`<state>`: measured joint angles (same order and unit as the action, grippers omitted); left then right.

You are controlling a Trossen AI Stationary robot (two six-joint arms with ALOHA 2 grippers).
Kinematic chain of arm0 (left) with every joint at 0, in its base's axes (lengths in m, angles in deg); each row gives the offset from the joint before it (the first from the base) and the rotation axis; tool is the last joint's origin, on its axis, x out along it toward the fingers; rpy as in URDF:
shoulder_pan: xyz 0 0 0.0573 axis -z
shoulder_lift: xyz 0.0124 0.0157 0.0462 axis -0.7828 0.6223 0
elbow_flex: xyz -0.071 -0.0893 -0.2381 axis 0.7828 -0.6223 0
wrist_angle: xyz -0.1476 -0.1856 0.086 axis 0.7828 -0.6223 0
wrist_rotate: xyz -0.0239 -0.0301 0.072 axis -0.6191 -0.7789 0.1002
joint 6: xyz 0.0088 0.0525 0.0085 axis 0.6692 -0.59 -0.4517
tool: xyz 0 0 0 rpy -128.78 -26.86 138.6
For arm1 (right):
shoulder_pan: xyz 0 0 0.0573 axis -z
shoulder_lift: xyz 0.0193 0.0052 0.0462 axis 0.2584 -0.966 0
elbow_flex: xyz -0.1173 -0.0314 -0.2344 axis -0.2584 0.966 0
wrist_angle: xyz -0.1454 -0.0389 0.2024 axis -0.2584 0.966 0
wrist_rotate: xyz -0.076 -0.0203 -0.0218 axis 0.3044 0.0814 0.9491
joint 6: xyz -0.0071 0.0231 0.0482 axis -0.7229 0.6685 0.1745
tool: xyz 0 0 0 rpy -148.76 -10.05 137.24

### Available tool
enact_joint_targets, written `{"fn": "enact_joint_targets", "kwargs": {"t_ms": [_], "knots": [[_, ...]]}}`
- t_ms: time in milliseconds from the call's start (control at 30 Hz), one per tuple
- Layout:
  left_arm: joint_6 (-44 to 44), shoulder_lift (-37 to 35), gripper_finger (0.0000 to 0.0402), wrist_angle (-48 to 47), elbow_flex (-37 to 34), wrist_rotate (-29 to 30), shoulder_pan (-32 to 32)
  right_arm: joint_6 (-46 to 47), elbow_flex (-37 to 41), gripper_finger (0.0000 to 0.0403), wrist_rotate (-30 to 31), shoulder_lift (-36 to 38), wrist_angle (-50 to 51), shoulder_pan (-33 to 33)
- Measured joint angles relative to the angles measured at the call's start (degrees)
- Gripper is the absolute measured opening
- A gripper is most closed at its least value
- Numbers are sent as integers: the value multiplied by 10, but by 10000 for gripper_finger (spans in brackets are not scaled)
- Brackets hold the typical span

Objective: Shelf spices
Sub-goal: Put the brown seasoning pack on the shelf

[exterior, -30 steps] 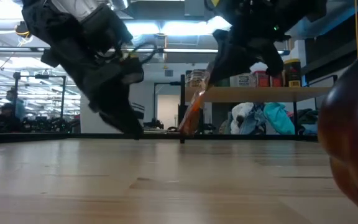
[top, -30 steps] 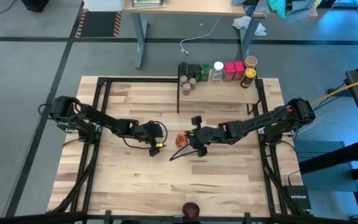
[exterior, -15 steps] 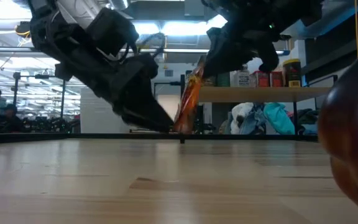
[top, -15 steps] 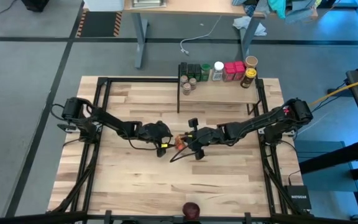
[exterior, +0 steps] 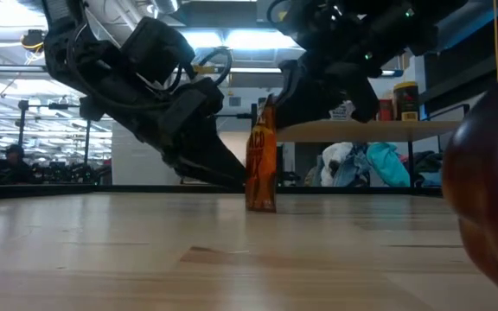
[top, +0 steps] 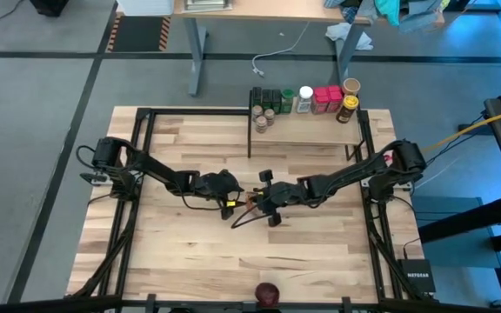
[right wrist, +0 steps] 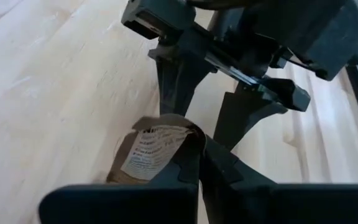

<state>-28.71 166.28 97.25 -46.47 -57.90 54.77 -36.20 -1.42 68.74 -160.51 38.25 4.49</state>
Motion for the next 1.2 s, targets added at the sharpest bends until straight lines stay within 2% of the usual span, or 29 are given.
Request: {"fn": "enact_joint_targets", "kwargs": {"t_ms": [233,500,633,900,967,1100,1200], "knots": [[1,0,255,-30,0,0,0,10,-1,19,0,-14,-1,0],[2,0,255,-30,0,0,0,21,0,119,3,23,23,0],[2,0,255,-32,0,0,0,23,0,150,6,62,63,0],[13,0,255,-32,0,0,0,144,0,171,9,122,145,0],[14,0,255,-28,0,-14,1,189,0,172,-2,126,173,0],[15,0,255,-25,0,-78,1,280,0,172,-15,114,198,0],[15,0,255,-21,0,-120,2,290,0,172,25,81,198,0]]}}
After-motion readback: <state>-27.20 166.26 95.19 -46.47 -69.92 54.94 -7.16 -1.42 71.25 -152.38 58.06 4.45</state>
